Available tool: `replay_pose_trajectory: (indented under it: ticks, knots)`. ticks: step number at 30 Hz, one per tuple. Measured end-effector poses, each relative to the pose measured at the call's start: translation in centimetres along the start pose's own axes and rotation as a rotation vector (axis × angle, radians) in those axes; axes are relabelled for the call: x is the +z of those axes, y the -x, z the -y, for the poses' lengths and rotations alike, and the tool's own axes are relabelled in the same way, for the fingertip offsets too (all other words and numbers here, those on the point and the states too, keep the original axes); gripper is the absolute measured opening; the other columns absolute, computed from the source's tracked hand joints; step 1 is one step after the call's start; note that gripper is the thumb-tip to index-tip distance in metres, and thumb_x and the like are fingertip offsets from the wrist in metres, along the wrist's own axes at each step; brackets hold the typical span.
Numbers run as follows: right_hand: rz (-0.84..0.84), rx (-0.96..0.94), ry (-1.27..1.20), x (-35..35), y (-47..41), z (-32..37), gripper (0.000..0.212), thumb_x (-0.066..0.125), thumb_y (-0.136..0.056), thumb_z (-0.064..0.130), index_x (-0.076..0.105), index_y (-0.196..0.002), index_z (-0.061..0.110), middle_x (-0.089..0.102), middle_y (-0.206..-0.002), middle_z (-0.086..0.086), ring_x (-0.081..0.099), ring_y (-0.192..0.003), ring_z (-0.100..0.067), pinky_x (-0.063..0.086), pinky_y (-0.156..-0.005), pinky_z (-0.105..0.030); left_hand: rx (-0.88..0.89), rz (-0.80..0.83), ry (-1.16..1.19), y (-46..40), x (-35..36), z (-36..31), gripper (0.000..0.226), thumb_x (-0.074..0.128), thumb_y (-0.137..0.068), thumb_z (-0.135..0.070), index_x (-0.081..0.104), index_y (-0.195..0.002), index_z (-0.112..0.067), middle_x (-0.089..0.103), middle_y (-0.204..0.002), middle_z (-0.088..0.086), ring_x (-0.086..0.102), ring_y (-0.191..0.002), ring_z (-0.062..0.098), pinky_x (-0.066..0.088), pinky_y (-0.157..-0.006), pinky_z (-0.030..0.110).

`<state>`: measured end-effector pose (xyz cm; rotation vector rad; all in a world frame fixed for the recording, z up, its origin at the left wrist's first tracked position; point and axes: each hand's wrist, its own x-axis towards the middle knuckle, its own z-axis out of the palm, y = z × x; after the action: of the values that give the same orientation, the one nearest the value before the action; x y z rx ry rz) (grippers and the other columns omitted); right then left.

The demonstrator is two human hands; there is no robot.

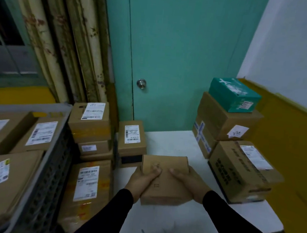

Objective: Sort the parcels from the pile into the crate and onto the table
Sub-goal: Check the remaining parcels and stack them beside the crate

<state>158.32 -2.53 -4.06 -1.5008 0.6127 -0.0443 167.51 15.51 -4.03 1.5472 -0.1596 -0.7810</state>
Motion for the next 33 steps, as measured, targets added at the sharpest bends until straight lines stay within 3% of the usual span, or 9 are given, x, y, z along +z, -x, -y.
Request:
replay_pose_trajectory:
  ticks: [6,10,14,18,21,26,28,30,33]
  knots:
    - [0.037,0.006,-0.007,0.0,-0.8,-1.0,0.05,0.085,-0.079,0.039,0.069,-0.121,0.018,0.078,-0.11,-0.003,0.075,-0.097,-0.02,0.062,-0.085,-0.036,0.007,-0.028,-0.05,0.0,0.0,0.6,0.032,0.078,-0.088,-0.029,0.069,-0.116,-0.015,0.078,-0.105,0.003,0.075,-0.096,0.018,0.061,-0.087,0.037]
    - [0.017,-0.001,-0.004,-0.3,-1.4,-1.5,0.071,0.088,-0.064,0.052,0.068,-0.124,0.018,0.077,-0.112,-0.002,0.075,-0.1,-0.02,0.06,-0.093,-0.045,0.013,-0.066,-0.089,-0.4,0.2,0.6,0.028,0.078,-0.089,-0.029,0.067,-0.113,-0.02,0.077,-0.106,0.0,0.074,-0.088,0.009,0.058,-0.069,0.021]
    - [0.029,-0.013,-0.005,-0.3,-1.0,-1.9,0.077,0.089,-0.058,0.059,0.07,-0.123,0.022,0.077,-0.112,0.0,0.075,-0.101,-0.019,0.059,-0.094,-0.045,0.043,-0.061,-0.147,0.0,0.4,0.9,0.019,0.077,-0.089,-0.034,0.069,-0.105,-0.027,0.078,-0.096,-0.009,0.074,-0.083,0.002,0.056,-0.066,0.016]
    - [0.009,-0.022,-0.023,-0.2,-0.9,-2.3,0.077,0.091,-0.061,0.057,0.068,-0.125,0.022,0.076,-0.114,0.0,0.074,-0.102,-0.02,0.059,-0.093,-0.045,0.045,-0.086,-0.188,-0.2,0.2,1.5,0.034,0.078,-0.085,-0.046,0.068,-0.112,-0.028,0.077,-0.099,-0.011,0.073,-0.085,0.002,0.056,-0.071,0.02]
    - [-0.015,-0.022,-0.055,-0.2,-0.6,-2.2,0.064,0.088,-0.073,0.044,0.064,-0.127,0.02,0.074,-0.115,-0.001,0.073,-0.1,-0.018,0.061,-0.084,-0.033,0.036,-0.124,-0.202,-0.2,0.3,1.9,0.045,0.079,-0.082,-0.05,0.064,-0.118,-0.028,0.075,-0.105,-0.01,0.072,-0.092,0.005,0.058,-0.074,0.023]
    - [-0.015,-0.035,-0.052,-0.2,0.2,-2.4,0.072,0.089,-0.07,0.051,0.062,-0.13,0.022,0.073,-0.118,0.0,0.072,-0.102,-0.018,0.059,-0.085,-0.033,0.008,-0.093,-0.176,0.1,0.1,2.5,0.077,0.083,-0.064,-0.066,0.063,-0.125,-0.025,0.076,-0.108,-0.007,0.074,-0.094,0.009,0.061,-0.08,0.029]
    - [-0.011,-0.037,-0.042,-0.3,0.8,-2.5,0.06,0.083,-0.08,0.04,0.056,-0.131,0.025,0.069,-0.118,0.003,0.07,-0.101,-0.016,0.057,-0.077,-0.026,-0.021,-0.069,-0.078,0.6,0.1,1.9,0.069,0.081,-0.073,-0.062,0.063,-0.125,-0.019,0.077,-0.106,-0.003,0.075,-0.094,0.013,0.06,-0.076,0.028]
    - [-0.004,-0.058,-0.021,-0.8,1.1,-2.9,0.062,0.079,-0.081,0.042,0.051,-0.134,0.029,0.066,-0.123,0.005,0.069,-0.104,-0.014,0.056,-0.075,-0.024,-0.075,-0.06,0.023,1.1,0.3,0.7,0.044,0.064,-0.09,-0.06,0.067,-0.113,-0.022,0.079,-0.094,-0.001,0.073,-0.093,0.019,0.056,-0.079,0.032]
    - [0.018,-0.024,-0.109,-1.3,0.6,-3.3,0.075,0.062,-0.08,0.069,0.049,-0.144,0.032,0.059,-0.141,0.004,0.062,-0.121,-0.018,0.055,-0.095,-0.037,-0.18,-0.099,0.128,1.5,-0.1,-0.3,0.039,0.05,-0.098,-0.061,0.069,-0.104,-0.027,0.078,-0.091,0.004,0.069,-0.098,0.025,0.051,-0.098,0.044]
